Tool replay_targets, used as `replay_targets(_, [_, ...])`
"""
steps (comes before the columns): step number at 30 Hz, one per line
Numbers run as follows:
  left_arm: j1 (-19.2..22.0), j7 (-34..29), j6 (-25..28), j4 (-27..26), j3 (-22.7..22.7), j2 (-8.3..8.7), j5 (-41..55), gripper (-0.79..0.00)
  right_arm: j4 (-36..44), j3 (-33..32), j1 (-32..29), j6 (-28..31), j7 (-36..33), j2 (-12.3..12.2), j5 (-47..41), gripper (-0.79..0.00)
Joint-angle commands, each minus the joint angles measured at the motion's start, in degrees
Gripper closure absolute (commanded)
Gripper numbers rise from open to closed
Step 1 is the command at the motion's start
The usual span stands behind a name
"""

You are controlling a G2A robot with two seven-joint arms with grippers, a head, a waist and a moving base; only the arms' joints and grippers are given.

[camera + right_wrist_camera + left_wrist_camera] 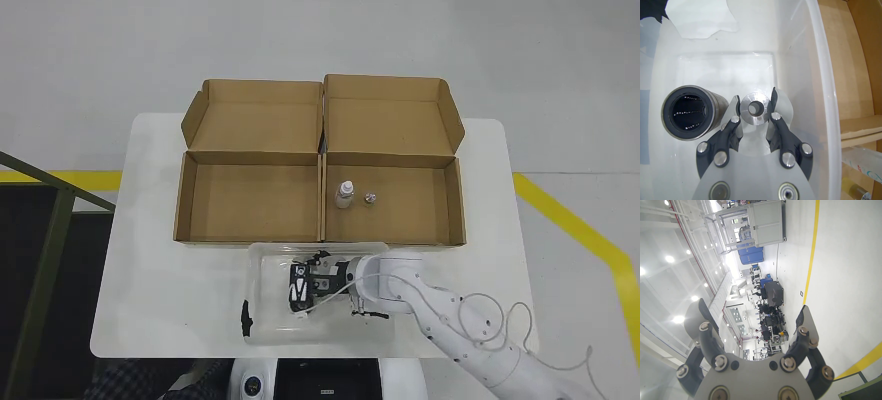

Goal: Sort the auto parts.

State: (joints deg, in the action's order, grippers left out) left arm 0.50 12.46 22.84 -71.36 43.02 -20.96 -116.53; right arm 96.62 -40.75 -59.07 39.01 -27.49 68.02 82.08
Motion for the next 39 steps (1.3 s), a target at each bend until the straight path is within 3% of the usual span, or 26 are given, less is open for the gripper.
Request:
replay_targets(1, [0.0, 0.0, 0.0, 0.0, 0.0, 0.00, 0.0, -0.785, 0.8, -0.4, -0.4, 0.2, -0.1, -0.1, 0.1, 0.000])
replay_targets(18, [0.0, 0.0, 0.0, 0.0, 0.0, 0.00, 0.0, -0.785, 13.9, -7.3, -6.4, 2.9, 3.6, -2.3, -1.2, 0.000])
replay_targets(39, [0.0, 0.0, 0.0, 0.0, 0.0, 0.00, 0.0, -0.785, 23.0, -19.1, -12.3, 3.7, 10.4, -4.5, -6.8, 0.000])
